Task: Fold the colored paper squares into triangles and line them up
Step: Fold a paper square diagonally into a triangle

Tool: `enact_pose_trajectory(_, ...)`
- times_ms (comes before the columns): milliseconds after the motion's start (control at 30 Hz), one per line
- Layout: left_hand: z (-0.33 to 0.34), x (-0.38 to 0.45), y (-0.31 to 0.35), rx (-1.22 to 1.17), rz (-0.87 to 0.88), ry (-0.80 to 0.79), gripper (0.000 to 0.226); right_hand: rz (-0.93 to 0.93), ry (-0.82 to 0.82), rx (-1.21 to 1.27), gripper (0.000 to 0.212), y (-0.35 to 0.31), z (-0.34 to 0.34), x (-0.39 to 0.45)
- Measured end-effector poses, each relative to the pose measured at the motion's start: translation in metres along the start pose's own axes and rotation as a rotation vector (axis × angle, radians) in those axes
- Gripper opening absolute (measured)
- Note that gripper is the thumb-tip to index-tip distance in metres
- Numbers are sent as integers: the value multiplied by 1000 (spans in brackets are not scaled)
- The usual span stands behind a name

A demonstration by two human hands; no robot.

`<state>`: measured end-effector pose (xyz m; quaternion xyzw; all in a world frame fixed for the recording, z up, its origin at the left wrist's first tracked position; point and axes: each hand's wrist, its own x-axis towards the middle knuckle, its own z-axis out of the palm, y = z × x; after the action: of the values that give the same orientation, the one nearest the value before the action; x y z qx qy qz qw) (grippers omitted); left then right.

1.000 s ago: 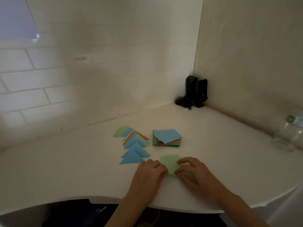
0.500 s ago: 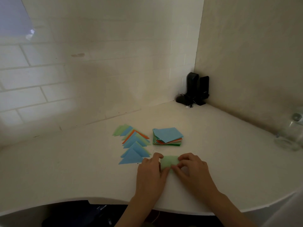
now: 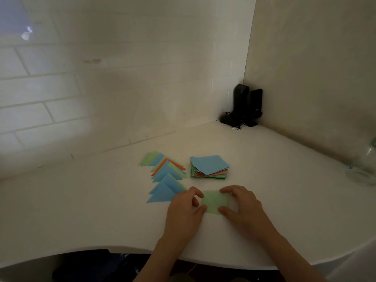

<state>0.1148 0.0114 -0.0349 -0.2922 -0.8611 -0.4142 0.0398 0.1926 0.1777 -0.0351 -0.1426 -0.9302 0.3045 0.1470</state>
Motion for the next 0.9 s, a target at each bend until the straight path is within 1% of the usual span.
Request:
enact_pose_trajectory(100, -2, 3, 1, 28, 22, -33, 17, 13, -83, 44, 45, 0, -7, 2)
enact_pose_trajectory(133, -3, 5, 2, 43, 22, -64, 18, 2, -109, 54, 46, -1, -8, 2)
enact_pose_trajectory(200, -6, 9, 4, 86, 26, -144, 29, -22, -138, 88, 49, -2, -12, 3)
enact_pose_trajectory(267, -10, 14, 6, 117, 45, -208, 40, -65, -132, 91, 50, -3, -15, 5)
enact_pose_trajectory(333, -14, 17, 9, 125, 62, -243, 42, -159, -144, 19, 55, -1, -16, 9)
enact_pose_trajectory(367, -14, 18, 10, 139, 80, -244, 42, -197, -143, -23, 52, -2, -15, 11)
enact_pose_trajectory(433, -14, 16, 11, 215, 141, -237, 40, -254, -114, -88, 37, -4, -13, 14)
enact_pose_trajectory(500, -16, 10, 12, 347, 218, -207, 30, -344, -43, -161, 26, -4, -10, 16)
enact_pose_trajectory(567, -16, 3, 11, 464, 297, -123, 24, -385, -5, -214, 21, -5, -9, 14)
enact_pose_trajectory(633, -14, -6, 13, 519, 331, -49, 27, -392, 9, -228, 18, -8, -10, 10)
enact_pose_trajectory(733, -9, -13, 10, 474, 330, -17, 33, -352, -10, -195, 11, -16, -13, 1)
enact_pose_trajectory(833, -9, -14, 6, 509, 364, -7, 23, -345, -7, -173, 10, -22, -11, -4)
enact_pose_trajectory(900, -10, -14, 2, 508, 373, 5, 21, -332, 3, -167, 14, -21, -7, -4)
